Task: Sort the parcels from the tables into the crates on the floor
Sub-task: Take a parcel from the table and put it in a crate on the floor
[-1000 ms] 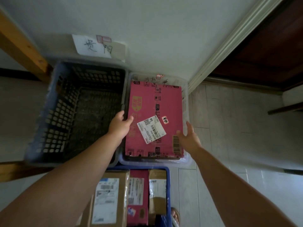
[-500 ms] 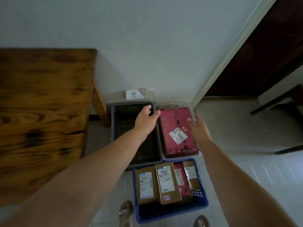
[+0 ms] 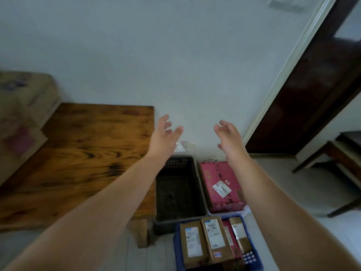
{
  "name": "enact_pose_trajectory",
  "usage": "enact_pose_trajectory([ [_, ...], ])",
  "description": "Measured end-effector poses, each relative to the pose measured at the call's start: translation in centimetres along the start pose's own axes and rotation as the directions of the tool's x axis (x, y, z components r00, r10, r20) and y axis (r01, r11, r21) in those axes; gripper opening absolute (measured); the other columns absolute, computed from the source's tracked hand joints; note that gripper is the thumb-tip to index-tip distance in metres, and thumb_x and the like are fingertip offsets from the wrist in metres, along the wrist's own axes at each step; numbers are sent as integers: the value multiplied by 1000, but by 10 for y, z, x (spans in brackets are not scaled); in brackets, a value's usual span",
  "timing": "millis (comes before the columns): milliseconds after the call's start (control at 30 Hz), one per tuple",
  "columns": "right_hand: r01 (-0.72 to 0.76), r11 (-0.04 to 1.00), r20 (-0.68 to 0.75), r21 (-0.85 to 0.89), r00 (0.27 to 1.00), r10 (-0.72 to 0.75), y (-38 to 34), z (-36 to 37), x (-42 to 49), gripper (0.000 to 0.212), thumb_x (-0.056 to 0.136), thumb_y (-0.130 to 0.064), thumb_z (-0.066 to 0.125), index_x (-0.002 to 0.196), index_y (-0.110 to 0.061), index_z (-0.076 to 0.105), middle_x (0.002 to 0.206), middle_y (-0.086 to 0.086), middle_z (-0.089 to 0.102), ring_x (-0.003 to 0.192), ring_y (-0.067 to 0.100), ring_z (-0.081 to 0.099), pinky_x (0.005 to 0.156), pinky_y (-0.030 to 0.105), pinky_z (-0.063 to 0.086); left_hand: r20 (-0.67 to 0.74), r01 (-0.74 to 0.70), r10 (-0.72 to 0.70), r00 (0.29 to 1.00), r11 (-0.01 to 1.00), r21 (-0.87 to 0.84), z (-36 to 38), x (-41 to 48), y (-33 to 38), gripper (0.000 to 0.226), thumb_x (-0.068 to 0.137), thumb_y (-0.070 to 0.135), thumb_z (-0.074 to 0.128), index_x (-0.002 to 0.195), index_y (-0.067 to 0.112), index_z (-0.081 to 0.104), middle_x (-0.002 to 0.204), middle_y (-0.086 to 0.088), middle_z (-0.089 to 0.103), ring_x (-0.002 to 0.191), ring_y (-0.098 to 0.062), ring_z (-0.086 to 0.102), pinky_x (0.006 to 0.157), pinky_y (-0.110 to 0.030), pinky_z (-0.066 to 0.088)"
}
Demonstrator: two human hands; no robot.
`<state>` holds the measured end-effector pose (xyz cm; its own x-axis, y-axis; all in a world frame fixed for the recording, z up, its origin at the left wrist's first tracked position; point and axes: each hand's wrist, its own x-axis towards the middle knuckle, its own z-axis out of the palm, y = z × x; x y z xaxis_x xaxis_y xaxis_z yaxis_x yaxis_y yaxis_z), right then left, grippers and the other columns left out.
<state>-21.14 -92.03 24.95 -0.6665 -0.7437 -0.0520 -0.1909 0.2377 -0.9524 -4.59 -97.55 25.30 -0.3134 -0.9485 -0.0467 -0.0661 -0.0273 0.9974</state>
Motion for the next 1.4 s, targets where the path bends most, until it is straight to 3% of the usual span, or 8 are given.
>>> enact_pose_trajectory([
  [200, 101, 990, 25, 103, 994, -104, -46, 50, -105, 43, 94, -32, 53, 135, -20, 49, 141, 1, 46, 127, 15, 46, 96, 42, 48, -149, -80, 94, 984, 992, 94, -110, -82, 25, 61, 92, 30, 58, 146, 26, 30, 142, 3, 45, 120, -9, 44, 95, -30, 41],
  [333, 126, 986, 109, 113, 984, -138, -75, 100, -176, 42, 96, -34, 52, 135, -20, 49, 143, 2, 45, 129, 18, 45, 106, 47, 40, -207, -102, 124, 970, 988, 113, -184, -131, 34, 61, 92, 32, 58, 146, 25, 30, 142, 2, 44, 121, -12, 46, 82, -24, 44],
  [733, 215, 967, 312, 137, 917, -248, -149, 280, -284, 43, 96, -33, 53, 136, -18, 48, 146, 4, 42, 133, 19, 41, 109, 43, 38, -471, -96, 140, 871, 989, 117, -413, -179, 29, 55, 93, 32, 58, 143, 25, 36, 133, 4, 49, 106, -6, 51, 85, -17, 44],
  [800, 187, 973, 327, 138, 918, -223, -154, 320, -293, 45, 96, -34, 54, 138, -18, 47, 147, 4, 41, 134, 19, 40, 109, 43, 37, -500, -57, 124, 857, 987, 147, -456, -173, 20, 56, 92, 35, 58, 143, 26, 35, 137, 2, 49, 119, -14, 48, 92, -27, 43],
  [933, 126, 987, 346, 103, 926, -154, -161, 397, -307, 50, 95, -35, 55, 141, -21, 42, 150, 5, 37, 137, 21, 37, 108, 40, 38, -510, 13, 88, 856, 981, 192, -537, -151, 7, 59, 92, 35, 57, 145, 25, 33, 138, 1, 47, 122, -17, 47, 84, -26, 46],
  [1133, 8, 1000, 339, 6, 941, -9, -157, 479, -315, 71, 91, -40, 60, 150, -26, 23, 154, 7, 28, 138, 25, 34, 107, 40, 33, -482, 100, 45, 875, 957, 271, -622, -111, -21, 68, 90, 40, 58, 148, 25, 25, 151, -3, 31, 136, -24, 34, 108, -44, 36],
  [1267, -81, 997, 342, -21, 936, 83, -149, 504, -309, 84, 87, -43, 64, 152, -29, 12, 157, 7, 22, 141, 27, 28, 110, 45, 29, -472, 147, -24, 881, 964, 224, -647, -91, -39, 71, 90, 38, 60, 148, 24, 23, 153, -4, 28, 138, -25, 31, 110, -46, 34],
  [1400, -173, 980, 436, -93, 878, 197, -136, 525, -302, 115, 75, -48, 74, 150, -35, -12, 161, 3, 8, 145, 30, 19, 113, 56, 26, -460, 197, -145, 876, 978, 66, -662, -66, -50, 78, 89, 40, 61, 150, 24, 16, 154, -3, 26, 139, -26, 30, 112, -47, 30],
])
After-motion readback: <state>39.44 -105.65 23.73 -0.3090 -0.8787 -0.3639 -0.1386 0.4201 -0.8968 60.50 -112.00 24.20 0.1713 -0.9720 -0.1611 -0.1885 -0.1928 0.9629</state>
